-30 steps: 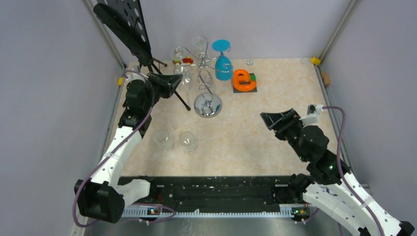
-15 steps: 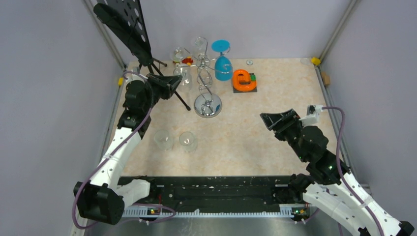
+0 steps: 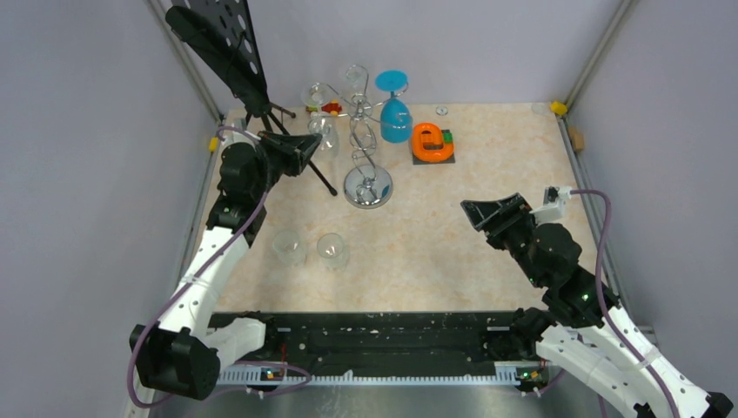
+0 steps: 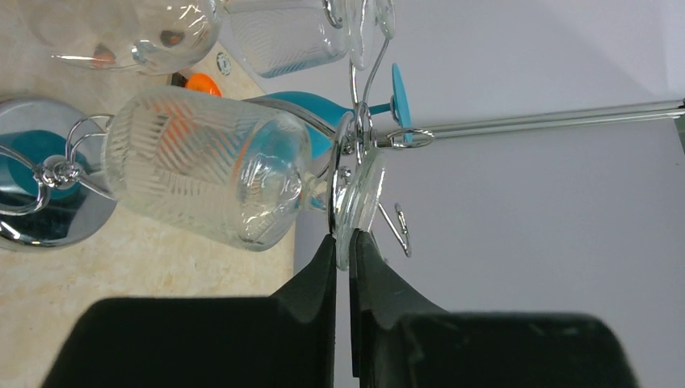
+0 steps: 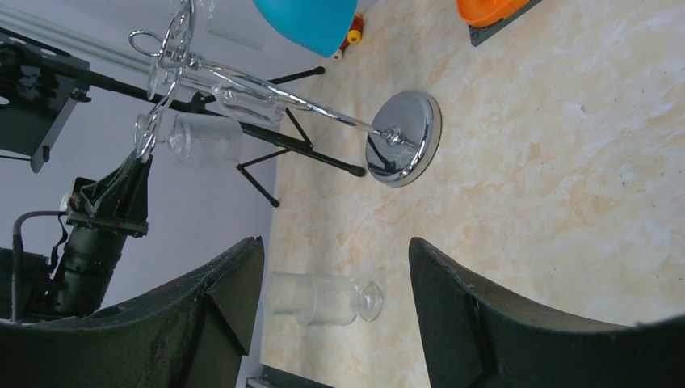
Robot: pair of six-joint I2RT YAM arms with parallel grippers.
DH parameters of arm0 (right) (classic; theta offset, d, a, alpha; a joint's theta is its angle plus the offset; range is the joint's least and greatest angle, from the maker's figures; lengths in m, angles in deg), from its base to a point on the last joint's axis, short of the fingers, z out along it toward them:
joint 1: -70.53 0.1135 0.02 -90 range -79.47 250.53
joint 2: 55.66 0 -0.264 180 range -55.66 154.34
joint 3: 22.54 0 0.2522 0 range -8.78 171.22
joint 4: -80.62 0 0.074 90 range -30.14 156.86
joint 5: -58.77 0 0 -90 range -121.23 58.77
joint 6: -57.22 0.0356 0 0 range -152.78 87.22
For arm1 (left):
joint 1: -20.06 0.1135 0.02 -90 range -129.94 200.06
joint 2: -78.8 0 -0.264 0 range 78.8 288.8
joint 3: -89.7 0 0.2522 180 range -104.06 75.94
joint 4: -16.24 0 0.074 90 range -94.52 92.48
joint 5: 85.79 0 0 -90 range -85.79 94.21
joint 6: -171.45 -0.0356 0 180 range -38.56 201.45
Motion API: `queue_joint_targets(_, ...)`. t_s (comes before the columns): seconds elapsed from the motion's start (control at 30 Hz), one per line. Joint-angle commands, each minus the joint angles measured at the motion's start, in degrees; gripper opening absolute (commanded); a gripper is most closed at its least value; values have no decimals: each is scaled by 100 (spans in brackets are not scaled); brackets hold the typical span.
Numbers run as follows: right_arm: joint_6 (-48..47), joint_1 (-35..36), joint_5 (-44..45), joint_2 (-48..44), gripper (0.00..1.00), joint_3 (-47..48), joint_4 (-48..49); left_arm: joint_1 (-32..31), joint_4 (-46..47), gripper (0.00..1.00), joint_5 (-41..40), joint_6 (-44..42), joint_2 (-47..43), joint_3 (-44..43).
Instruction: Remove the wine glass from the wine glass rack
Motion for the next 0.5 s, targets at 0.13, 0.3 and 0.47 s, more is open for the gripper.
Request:
queue_joint_targets(0.13, 37, -29, 121, -81, 67, -27, 81, -5, -47, 3, 134, -146, -260, -292)
queue_joint_targets(0.3, 55, -30, 129, -81, 67, -44, 78, -11, 38, 0, 76, -158, -238, -286)
queue_joint_targets(0.47, 68, -29, 135, -90, 67, -44, 70, -5, 647, 0, -28, -124, -197, -157)
